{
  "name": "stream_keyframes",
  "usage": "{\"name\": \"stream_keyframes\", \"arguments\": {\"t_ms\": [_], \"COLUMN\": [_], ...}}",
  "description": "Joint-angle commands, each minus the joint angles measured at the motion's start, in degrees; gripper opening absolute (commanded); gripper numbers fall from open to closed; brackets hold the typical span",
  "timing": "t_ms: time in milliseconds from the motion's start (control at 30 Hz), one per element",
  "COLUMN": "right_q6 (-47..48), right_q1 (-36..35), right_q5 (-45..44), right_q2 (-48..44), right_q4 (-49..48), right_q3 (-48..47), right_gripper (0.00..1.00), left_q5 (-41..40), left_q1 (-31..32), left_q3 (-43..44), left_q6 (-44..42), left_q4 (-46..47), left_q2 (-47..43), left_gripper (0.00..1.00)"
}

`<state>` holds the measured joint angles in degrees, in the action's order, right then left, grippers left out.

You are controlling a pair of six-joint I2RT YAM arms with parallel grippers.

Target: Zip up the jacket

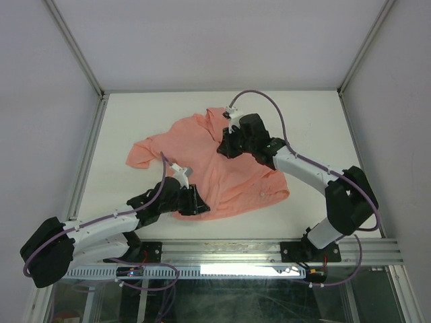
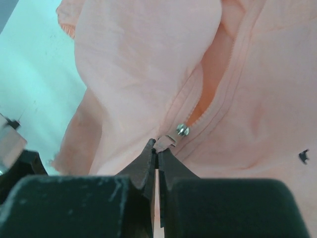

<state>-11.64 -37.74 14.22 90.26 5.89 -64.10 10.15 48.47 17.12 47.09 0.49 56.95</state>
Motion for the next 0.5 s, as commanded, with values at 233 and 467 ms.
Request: {"name": "stream_keyframes", "arguments": {"t_ms": [233,467], "right_q6": [-2.8,-4.2], "right_q1": [-4.5,-5.2], "right_q5": [2.1,3.4], "right_q2": [-11.5,-15.0], "right_q4": [-5.0,-5.1], "right_q3": [6.4,6.7], "right_gripper": [0.0,0.0], "left_q5": [-15.1,-12.2], "left_q1": [-2.2,-6.9], "left_q3": [13.4,16.9], "left_q6": [-5.5,-5.8], "left_q4": [2.4,9.0], "left_q2": [-0.7,7.3], "left_gripper": [0.61,0.63]}}
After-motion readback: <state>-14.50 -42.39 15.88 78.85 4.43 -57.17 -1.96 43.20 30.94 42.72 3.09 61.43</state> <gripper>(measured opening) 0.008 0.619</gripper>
